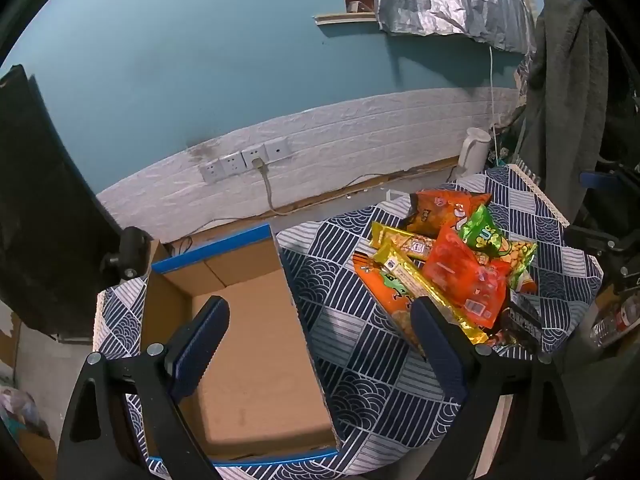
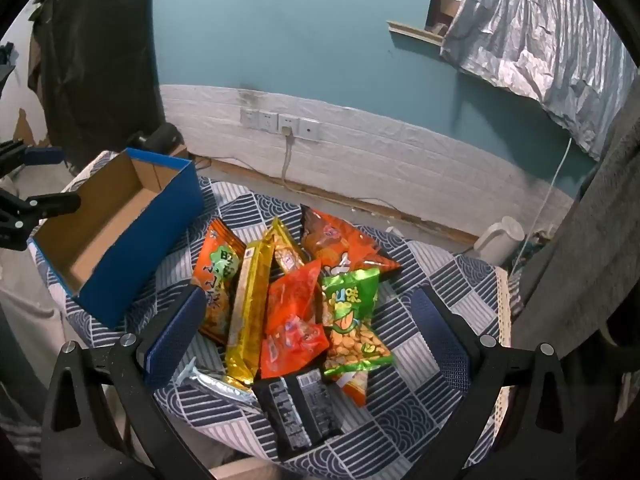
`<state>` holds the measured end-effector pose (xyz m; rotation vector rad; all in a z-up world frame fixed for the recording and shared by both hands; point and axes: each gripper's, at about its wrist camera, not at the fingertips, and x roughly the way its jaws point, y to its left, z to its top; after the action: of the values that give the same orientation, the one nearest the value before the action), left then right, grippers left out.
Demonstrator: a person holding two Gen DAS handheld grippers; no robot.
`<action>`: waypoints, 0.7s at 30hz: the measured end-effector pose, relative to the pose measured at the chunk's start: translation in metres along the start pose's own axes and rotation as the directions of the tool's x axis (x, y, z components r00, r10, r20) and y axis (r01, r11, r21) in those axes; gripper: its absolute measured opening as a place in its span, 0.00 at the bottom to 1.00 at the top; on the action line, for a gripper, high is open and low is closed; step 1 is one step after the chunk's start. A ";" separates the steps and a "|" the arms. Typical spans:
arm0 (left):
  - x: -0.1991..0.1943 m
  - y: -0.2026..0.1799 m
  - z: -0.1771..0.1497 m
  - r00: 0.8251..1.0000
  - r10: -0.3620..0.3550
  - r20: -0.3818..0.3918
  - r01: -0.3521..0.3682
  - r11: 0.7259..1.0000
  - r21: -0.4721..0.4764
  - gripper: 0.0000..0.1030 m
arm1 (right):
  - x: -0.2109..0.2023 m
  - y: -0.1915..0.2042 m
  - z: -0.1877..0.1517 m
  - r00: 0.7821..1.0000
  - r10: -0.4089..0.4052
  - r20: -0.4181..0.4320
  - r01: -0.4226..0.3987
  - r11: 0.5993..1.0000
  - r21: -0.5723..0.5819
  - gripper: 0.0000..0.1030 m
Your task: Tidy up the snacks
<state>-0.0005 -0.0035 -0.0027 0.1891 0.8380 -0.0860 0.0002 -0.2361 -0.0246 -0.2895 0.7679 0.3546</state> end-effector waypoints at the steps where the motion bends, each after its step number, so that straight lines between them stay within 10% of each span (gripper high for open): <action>1: 0.000 0.000 0.000 1.000 0.000 -0.001 0.000 1.000 -0.001 0.91 | 0.000 0.000 0.000 1.000 -0.001 0.001 0.001 1.000 0.000 0.97; 21: 0.003 0.000 -0.003 1.000 0.001 -0.016 -0.002 1.000 -0.006 0.91 | 0.001 0.003 0.001 1.000 0.008 -0.003 -0.008 1.000 -0.011 0.97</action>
<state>-0.0007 -0.0034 -0.0070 0.1847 0.8542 -0.0805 -0.0002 -0.2328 -0.0247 -0.2976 0.7700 0.3663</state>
